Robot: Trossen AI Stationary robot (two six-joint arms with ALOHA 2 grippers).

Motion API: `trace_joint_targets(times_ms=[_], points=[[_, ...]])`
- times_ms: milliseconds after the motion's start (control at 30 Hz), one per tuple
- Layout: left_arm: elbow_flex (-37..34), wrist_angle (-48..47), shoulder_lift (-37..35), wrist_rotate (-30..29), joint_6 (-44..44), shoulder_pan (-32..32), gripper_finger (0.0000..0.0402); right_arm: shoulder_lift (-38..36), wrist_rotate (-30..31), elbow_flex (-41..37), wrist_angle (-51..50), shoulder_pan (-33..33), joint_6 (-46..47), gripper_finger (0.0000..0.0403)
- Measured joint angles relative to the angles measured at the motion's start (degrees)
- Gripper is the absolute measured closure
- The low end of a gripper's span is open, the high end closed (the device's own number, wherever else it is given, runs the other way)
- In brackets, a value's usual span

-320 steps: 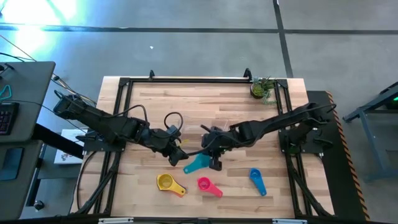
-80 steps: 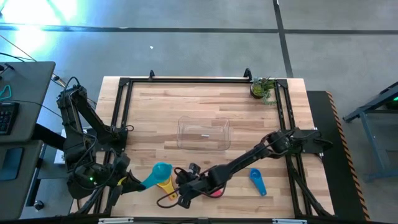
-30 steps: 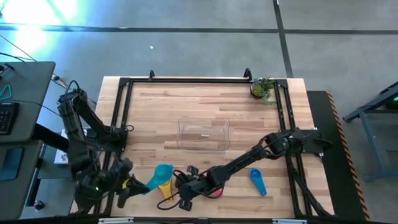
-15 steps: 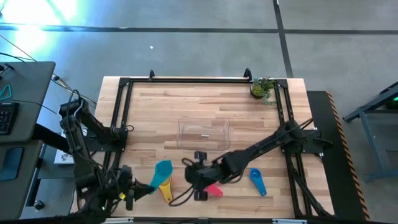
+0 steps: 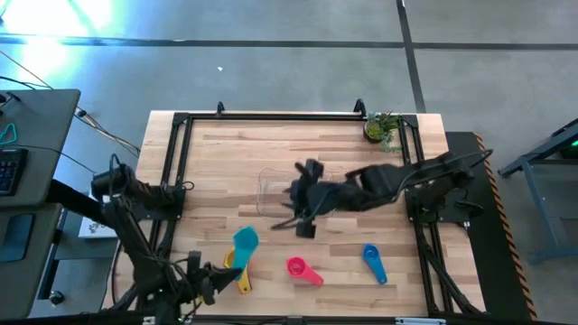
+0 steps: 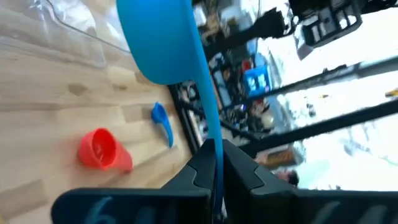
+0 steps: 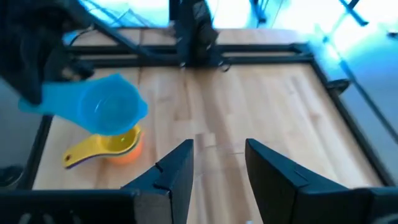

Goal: Nest measuring cups in basket
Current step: Stack the light blue measuring cup on top of the yellow measuring cup

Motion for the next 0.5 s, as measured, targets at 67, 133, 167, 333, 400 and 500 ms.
trace_joint_targets(times_ms=[67, 133, 167, 333, 400, 500], points=[[0.0, 1.9, 1.9, -1.7, 0.0, 0.8, 0.0398, -1.2, 0.0, 0.0, -0.5, -1.0, -1.3, 0.0265], [0.0, 4.1, 3.7, -3.0, 0.5, 1.6, 0.0398, -2.1, -0.1, 0.0, -1.4, -1.9, -2.1, 0.0265], [0.0, 5.3, 4.5, -3.5, 0.9, 1.9, 0.0398, -2.4, -0.1, 0.0, -2.1, -2.3, -2.4, 0.0265], [0.0, 13.0, 7.6, -4.9, 3.8, 2.2, 0.0398, -3.3, -0.1, 0.0, -5.7, -4.0, -2.4, 0.0265], [0.0, 16.6, 8.2, -5.1, 5.8, 1.7, 0.0398, -3.2, -0.2, 0.0, -7.4, -4.4, -2.3, 0.0265], [0.0, 22.6, 9.2, -6.1, 9.8, 0.9, 0.0398, -3.2, -0.5, 0.0, -8.5, -5.0, -2.1, 0.0265]])
